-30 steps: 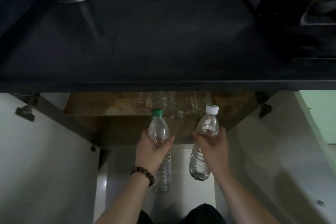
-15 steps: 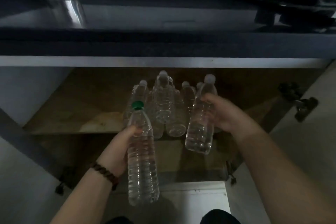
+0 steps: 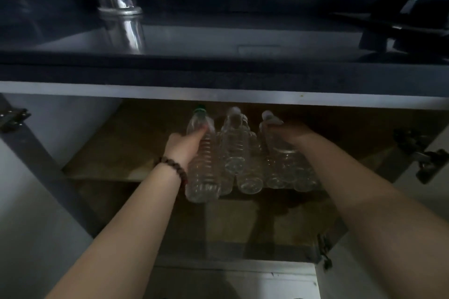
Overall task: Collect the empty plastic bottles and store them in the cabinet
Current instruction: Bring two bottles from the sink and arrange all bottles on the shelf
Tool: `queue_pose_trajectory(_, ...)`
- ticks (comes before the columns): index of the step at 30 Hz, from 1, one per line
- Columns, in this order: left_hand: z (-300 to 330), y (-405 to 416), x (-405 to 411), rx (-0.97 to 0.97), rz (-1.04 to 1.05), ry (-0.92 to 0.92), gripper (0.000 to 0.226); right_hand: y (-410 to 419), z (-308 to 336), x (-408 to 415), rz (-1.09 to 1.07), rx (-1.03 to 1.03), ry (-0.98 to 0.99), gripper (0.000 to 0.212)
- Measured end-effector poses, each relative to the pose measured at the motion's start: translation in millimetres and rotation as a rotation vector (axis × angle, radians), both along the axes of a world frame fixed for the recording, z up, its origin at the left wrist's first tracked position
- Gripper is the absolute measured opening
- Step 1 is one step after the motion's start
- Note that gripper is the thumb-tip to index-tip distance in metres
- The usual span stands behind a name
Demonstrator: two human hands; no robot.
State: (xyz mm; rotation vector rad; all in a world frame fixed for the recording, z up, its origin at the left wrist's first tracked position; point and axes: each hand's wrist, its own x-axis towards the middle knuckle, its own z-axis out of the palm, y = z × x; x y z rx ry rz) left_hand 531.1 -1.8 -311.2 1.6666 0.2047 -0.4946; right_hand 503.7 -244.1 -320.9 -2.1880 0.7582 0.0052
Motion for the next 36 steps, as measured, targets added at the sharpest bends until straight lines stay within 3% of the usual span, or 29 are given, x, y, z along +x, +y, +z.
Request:
queue_pose_trajectory(3,6,-14,23,-0.017,0.007,0.022,0.075,3,-2,-2,0.022,-0.019,-0.004,0.030)
queue_pose_trajectory(5,4,-23,32,0.015,0.003,-0.060,0.080,4,-3,-5,0.031,-0.046,-0.032,0.027)
queue_pose_trajectory(7,-1,-30,40,0.092,-0.036,-0.194,0.079,2,-6,-8,-0.037,0.001,-0.052,0.037)
queue_pose_trajectory(10,-4,-34,44,0.185,-0.112,-0.347,0.054,-3,-12,-10,-0.081,0.051,-0.097,0.052)
queue_pose_trajectory(13,-9,-29,40,0.219,-0.310,-0.359,0.035,-2,-9,-12,-0.098,0.075,-0.097,0.045)
queue_pose_trajectory(18,-20,-13,37,0.193,-0.428,-0.337,0.055,4,-2,-8,-0.072,-0.065,-0.050,0.055)
queue_pose_trajectory(21,-29,-9,31,0.176,-0.384,-0.332,0.063,7,-3,-15,-0.110,0.144,-0.120,0.054)
queue_pose_trajectory(23,-34,-6,28,0.148,-0.333,-0.333,0.066,8,-7,-24,-0.072,0.160,-0.142,0.061)
queue_pose_trajectory(28,-48,8,13,0.168,-0.379,-0.470,0.090,22,-21,-69,0.087,0.024,-0.255,0.073)
queue_pose_trajectory(32,-52,17,6,0.149,-0.509,-0.532,0.108,24,-50,-91,0.198,-0.297,-0.113,0.099)
queue_pose_trajectory(36,-66,27,5,0.154,-0.567,-0.523,0.126,29,-62,-89,0.163,-0.417,-0.121,0.106)
